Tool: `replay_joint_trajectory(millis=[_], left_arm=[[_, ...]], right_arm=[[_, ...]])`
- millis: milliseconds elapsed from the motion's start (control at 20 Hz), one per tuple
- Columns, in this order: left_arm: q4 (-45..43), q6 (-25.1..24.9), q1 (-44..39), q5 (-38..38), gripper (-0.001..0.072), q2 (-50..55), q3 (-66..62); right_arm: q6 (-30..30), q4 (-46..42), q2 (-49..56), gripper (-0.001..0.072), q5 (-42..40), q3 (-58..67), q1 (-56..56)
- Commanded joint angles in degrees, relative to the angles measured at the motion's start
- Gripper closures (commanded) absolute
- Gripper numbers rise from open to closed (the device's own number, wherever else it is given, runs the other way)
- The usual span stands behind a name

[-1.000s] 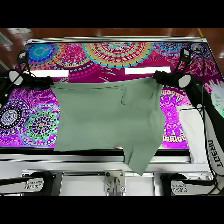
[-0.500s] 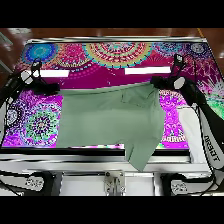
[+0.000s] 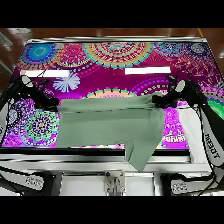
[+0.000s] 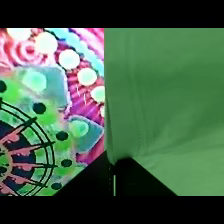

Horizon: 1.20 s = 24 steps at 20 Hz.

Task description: Fold the shirts.

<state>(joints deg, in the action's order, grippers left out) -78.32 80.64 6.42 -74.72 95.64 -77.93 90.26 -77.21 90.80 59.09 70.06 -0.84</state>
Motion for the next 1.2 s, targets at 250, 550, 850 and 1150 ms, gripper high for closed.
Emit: replay_joint_trajectory(millis=[250,550,850,1150], left_arm=[[2.9,0.2,0.8,-1.9,0.0609,4.5,0.0],[3.8,0.8,7.2,-16.1,0.0050,-0.1,-5.9],[10.7,-4.0,20.0,-13.6,0.0052,-17.0,20.3],[17.4,-9.7,24.2,-3.2,0.0053,-20.2,41.7]], right_arm=[[2.0,4.0,4.2,0.0565,0.7,0.3,0.0],[-4.5,-2.6,-5.9,0.0111,14.4,6.0,-2.9],[-11.0,-1.5,-13.0,0.0111,30.6,0.5,-22.2],[-12.9,5.5,-14.6,0.0111,28.6,-6.9,-29.8]])
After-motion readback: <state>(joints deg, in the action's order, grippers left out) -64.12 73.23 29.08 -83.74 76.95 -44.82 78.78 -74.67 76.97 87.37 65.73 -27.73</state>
